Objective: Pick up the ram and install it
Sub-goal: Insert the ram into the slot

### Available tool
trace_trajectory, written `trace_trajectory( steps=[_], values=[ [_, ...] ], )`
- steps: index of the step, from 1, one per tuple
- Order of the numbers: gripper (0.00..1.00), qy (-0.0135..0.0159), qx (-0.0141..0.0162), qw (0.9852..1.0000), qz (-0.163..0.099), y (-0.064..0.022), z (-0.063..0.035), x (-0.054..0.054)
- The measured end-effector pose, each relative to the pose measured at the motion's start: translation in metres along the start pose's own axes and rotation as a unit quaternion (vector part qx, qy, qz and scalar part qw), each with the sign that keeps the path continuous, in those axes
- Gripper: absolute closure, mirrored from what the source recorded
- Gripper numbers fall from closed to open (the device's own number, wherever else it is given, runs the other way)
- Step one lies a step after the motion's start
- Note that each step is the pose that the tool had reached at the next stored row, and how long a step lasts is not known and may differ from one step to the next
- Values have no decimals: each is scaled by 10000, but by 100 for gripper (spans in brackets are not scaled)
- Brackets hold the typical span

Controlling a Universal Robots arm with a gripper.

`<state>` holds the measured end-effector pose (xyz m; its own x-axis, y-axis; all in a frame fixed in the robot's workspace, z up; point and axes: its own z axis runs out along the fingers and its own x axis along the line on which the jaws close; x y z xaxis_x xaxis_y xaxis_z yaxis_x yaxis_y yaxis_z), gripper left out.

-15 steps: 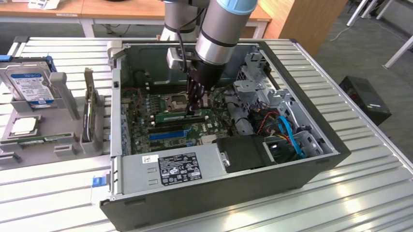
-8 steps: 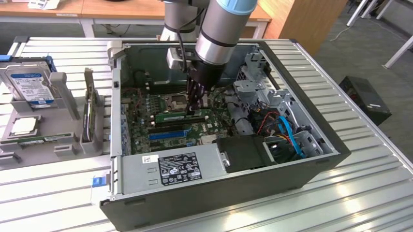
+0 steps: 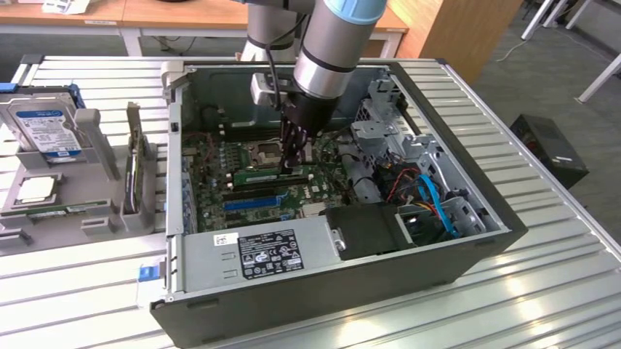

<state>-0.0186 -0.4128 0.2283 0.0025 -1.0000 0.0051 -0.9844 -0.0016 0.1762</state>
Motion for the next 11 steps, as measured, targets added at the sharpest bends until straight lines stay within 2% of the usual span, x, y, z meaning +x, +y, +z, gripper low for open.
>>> trace_trajectory(
  steps=[11],
  values=[
    [88, -4, 0, 10000, 23, 0, 0, 0]
  ],
)
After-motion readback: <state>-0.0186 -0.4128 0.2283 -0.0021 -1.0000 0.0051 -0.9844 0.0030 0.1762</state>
